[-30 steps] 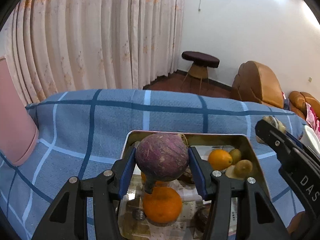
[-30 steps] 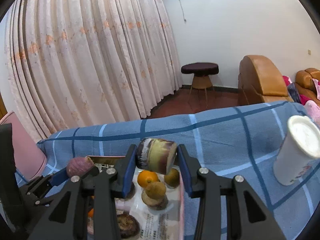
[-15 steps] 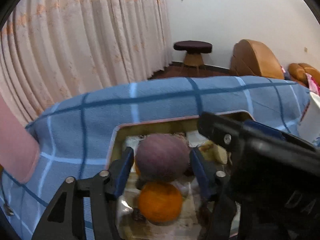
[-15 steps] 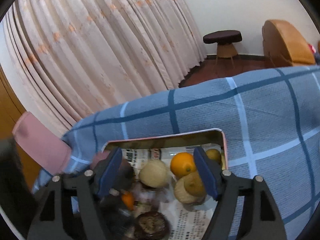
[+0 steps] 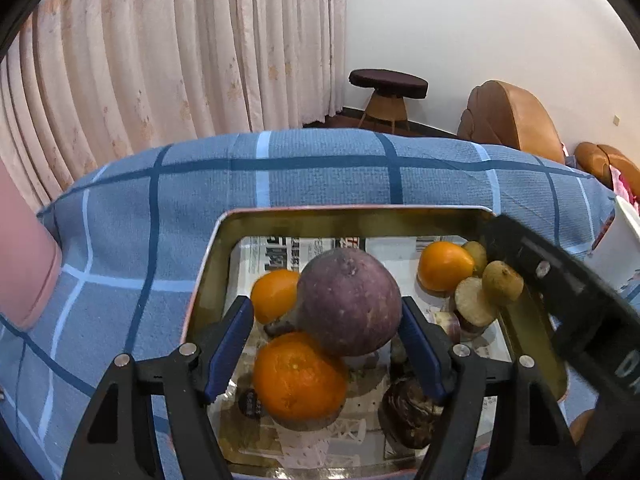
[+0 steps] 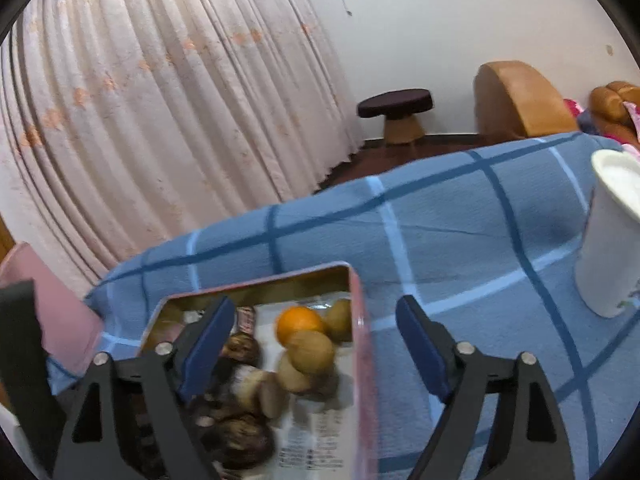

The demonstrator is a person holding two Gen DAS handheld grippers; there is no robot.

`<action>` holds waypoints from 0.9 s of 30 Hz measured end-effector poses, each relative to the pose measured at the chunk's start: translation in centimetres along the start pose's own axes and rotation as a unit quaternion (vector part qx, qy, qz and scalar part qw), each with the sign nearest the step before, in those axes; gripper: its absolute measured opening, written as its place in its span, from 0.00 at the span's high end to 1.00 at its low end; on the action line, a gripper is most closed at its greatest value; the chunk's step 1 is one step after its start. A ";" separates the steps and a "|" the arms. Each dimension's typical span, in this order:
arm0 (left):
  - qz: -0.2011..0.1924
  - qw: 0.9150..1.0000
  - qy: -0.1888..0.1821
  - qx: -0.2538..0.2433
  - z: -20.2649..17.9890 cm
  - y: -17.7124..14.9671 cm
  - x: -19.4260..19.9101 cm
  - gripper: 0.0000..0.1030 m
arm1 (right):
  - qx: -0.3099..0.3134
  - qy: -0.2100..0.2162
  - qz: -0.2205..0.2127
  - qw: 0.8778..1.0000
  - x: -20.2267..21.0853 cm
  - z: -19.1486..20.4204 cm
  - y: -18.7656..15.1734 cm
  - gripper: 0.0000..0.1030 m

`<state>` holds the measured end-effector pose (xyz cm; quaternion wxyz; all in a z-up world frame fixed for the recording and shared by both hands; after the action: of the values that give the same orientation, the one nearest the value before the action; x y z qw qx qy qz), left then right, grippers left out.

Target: Organize fruits

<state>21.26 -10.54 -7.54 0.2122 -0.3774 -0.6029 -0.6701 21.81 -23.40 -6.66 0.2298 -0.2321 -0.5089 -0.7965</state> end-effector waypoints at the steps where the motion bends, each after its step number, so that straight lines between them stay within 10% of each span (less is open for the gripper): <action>1: 0.003 1.000 -0.002 0.001 0.0 -0.2 0.1 0.28 | 0.003 -0.003 0.002 1.000 -0.1 -0.1 -0.2 0.16; 15: -0.109 0.993 0.053 0.013 2.0 -1.1 5.1 0.28 | 0.070 -0.052 -0.070 0.994 3.5 1.0 -1.3 0.03; 27: -0.080 0.996 0.040 0.006 1.6 -2.8 4.0 0.28 | 0.094 -0.062 -0.094 0.989 5.4 2.4 -2.3 0.00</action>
<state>17.12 -7.82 -6.29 0.1837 -0.2993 -0.6261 -0.6962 16.47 -21.08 -4.11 0.1427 -0.2100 -0.6146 -0.7469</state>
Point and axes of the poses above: each gripper's, at about its wrist camera, not at the fingertips, and x roughly against the way its jaws point, z to its left, y to its top, the point moved 9 cm from there along -x, roughly the way its jaws point, and after that the axes turned 2 degrees about z, right-handed, at the moved point
